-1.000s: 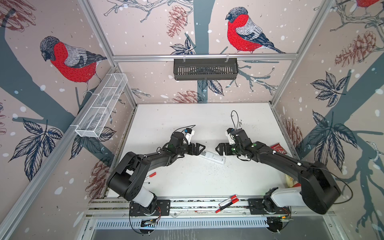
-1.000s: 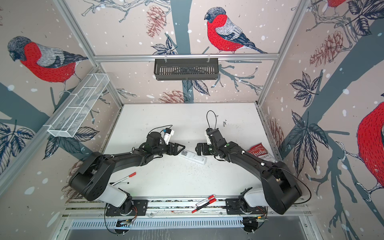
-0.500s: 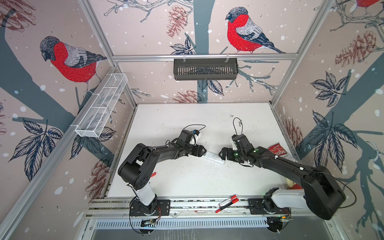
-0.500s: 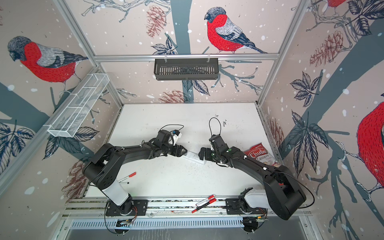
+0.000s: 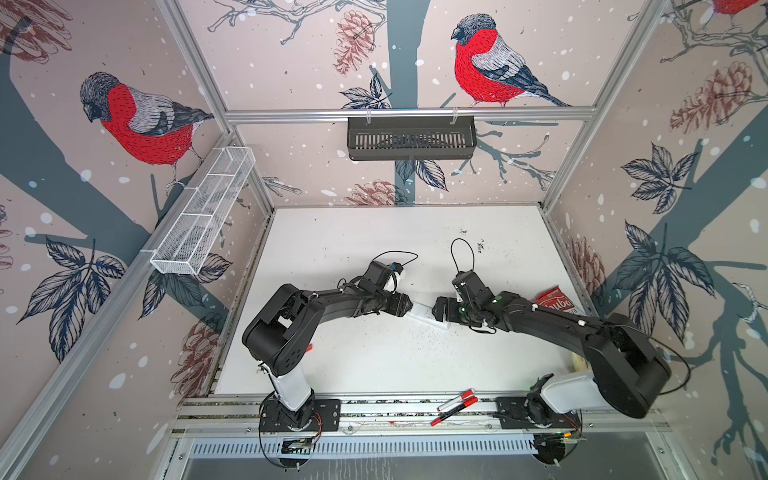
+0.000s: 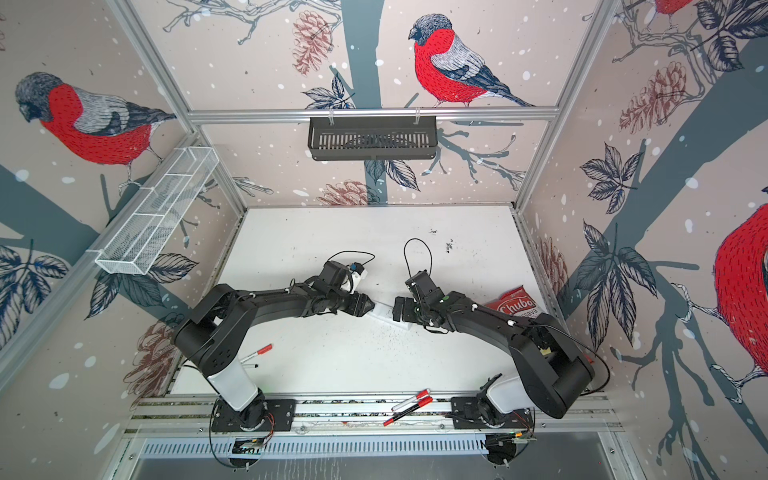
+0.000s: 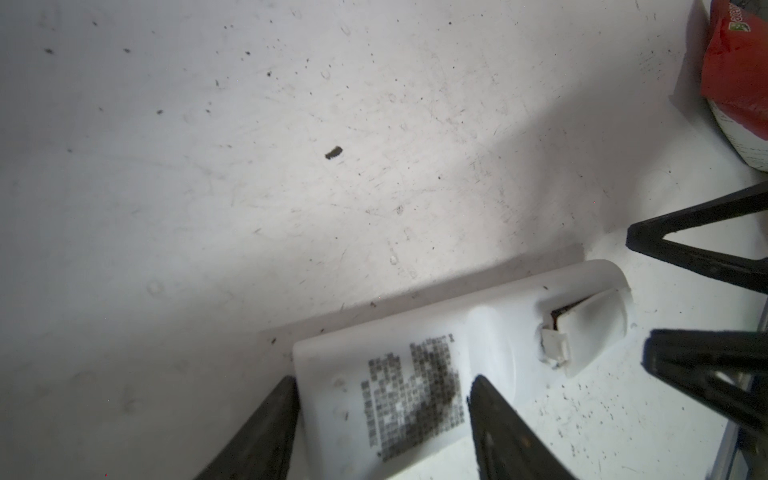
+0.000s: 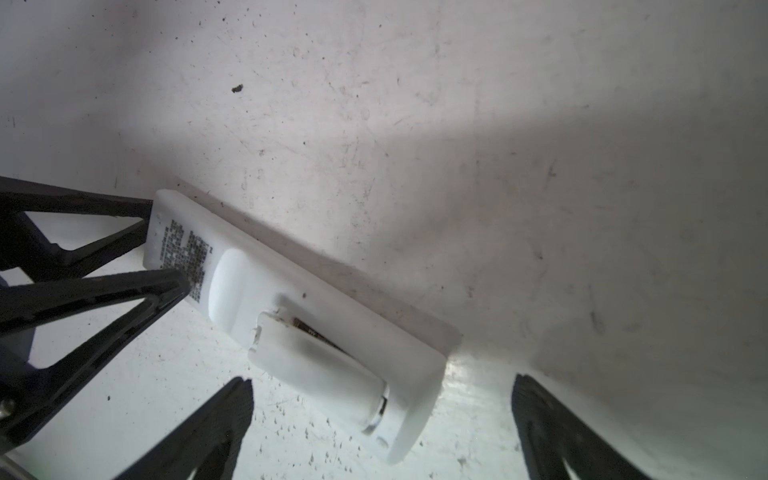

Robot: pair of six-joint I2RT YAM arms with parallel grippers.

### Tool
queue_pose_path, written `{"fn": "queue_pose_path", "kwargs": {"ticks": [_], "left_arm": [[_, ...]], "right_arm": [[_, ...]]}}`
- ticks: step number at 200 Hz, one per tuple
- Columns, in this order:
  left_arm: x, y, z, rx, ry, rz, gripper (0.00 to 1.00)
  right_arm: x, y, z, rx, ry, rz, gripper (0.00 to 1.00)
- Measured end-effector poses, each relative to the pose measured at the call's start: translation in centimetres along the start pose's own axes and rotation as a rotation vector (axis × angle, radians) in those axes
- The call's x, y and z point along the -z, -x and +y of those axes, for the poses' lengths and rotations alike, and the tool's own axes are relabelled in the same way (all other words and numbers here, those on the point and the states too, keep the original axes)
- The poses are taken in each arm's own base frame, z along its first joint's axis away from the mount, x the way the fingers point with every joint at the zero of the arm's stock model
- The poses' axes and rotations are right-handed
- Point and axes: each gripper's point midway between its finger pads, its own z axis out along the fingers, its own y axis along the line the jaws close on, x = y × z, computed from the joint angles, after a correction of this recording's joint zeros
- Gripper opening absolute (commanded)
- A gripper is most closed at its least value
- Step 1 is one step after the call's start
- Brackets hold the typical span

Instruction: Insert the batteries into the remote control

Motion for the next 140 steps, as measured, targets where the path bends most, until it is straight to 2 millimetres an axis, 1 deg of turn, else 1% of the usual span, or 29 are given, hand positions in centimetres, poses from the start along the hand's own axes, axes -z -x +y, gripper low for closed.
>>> {"fn": "queue_pose_path", "kwargs": {"ticks": [38,72,99,132,140], "left_arm": [[0.0,0.0,0.1,-0.005,0.010,-0.002,0.66],[0.1,-0.1,0.1,-0.005,0.011,-0.001,0.65],[0.2,-0.2,0.1,-0.004,0.012,0.001,0.65],[0.2,-0.3,0.1,-0.003,0.012,0.003,0.65],[0.2,-0.4,0.1,-0.004,0.012,0.003,0.65]], "right_arm": [[-0.8,-0.3,-0.3,-0.004,-0.037,0.007,0.99],[-1.2,-0.2,-1.1,0.000,-0.097,-0.001,1.00],[-1.4,0.2,-0.9,0.013,-0.124,-0.019,0.99],[-2.0,0.7,-0.2,0.042,-0.142,-0.048,1.00],[-2.2,0.3,-0.5,0.055,-0.163,-0.032,1.00]]}}
